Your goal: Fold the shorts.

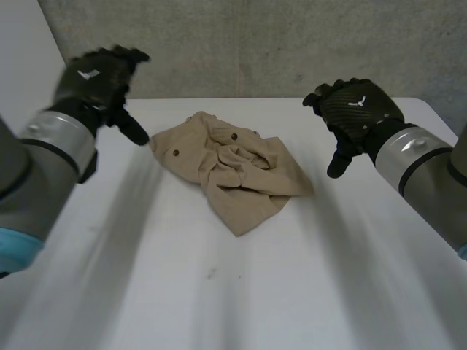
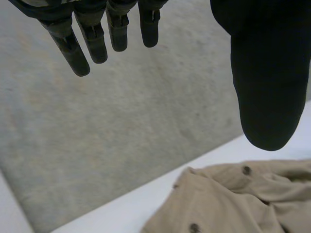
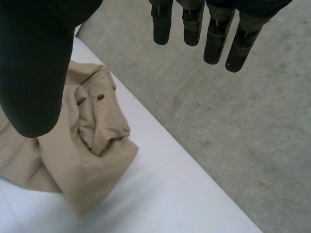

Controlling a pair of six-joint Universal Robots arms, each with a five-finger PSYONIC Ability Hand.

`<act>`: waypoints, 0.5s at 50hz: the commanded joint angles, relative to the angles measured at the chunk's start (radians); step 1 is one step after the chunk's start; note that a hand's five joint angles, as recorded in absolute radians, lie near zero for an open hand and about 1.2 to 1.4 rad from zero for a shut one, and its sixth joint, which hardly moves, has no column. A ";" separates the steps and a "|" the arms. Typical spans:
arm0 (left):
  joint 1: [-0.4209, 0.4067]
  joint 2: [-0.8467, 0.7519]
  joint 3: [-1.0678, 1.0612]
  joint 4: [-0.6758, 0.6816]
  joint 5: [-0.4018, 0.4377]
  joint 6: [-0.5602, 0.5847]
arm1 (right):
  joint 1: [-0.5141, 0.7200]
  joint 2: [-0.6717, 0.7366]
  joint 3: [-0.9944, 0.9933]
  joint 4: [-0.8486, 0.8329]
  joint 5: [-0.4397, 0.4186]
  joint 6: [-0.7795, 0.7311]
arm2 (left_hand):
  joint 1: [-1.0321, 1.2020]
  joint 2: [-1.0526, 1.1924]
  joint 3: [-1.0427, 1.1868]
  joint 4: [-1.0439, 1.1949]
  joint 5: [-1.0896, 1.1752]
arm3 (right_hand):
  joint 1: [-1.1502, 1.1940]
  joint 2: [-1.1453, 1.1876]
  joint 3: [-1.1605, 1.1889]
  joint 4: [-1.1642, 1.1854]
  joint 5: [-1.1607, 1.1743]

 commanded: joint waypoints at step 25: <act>-0.023 -0.775 0.317 0.389 0.285 0.361 | -0.009 0.070 0.004 -0.006 0.002 -0.049 | 0.245 0.242 0.232 0.238 0.226 | 0.015 -0.015 -0.035 -0.051 -0.047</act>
